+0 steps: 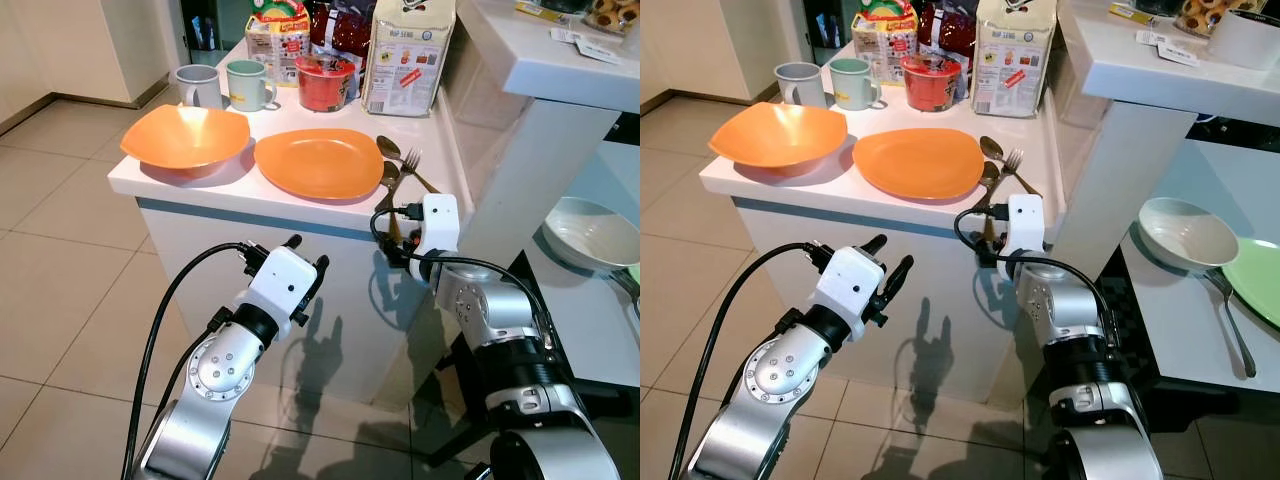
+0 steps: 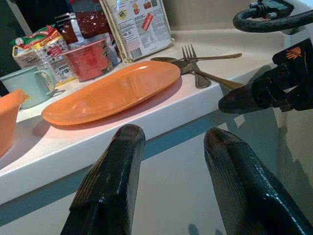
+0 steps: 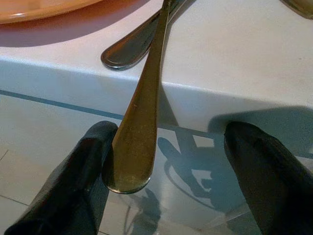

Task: Setting the table

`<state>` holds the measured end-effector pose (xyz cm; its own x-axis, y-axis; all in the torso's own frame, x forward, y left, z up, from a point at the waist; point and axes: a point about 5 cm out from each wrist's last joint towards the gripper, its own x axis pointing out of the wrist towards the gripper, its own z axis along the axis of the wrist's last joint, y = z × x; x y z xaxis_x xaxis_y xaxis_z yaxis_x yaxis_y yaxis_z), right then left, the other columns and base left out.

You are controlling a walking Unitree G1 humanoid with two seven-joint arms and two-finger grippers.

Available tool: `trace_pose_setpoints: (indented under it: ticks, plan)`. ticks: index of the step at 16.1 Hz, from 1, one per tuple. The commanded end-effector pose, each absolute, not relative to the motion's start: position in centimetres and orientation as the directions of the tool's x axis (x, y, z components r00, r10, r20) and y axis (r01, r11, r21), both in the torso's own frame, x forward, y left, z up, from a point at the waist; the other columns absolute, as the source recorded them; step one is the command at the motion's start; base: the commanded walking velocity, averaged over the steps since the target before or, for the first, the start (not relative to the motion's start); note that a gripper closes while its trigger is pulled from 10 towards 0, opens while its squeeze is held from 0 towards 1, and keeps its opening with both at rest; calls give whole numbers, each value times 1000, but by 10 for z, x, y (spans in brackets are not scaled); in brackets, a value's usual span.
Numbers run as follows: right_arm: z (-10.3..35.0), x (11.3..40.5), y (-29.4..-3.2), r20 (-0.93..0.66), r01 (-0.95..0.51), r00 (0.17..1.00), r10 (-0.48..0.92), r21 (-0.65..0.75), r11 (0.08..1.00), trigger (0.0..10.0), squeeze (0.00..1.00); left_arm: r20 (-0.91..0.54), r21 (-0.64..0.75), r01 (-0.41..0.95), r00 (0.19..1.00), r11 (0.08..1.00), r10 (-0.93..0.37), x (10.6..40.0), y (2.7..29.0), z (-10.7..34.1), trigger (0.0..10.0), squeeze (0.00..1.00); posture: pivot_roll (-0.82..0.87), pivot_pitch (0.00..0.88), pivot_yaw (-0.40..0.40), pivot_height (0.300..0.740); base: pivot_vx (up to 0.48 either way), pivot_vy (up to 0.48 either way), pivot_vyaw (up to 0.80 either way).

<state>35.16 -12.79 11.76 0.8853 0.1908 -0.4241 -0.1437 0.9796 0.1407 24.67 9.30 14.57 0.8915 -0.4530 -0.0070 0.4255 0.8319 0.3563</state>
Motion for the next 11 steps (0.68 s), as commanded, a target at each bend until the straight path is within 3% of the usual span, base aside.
trace_pose_setpoints:
  ticks: [1, 11]
  plan:
    - [123, 356, -133, -401, -124, 900, 172, 143, 982, 588, 0, -11, 364, 436, 886, 823, -464, 248, 90, 145, 10000, 0, -18, 0, -74, 740, 0, 0, 0]
    - [125, 360, -132, -386, -130, 905, 177, 144, 981, 0, 0, -7, 370, 435, 885, 821, -465, 249, 90, 145, 10000, 0, -17, 0, -75, 740, 0, 0, 0]
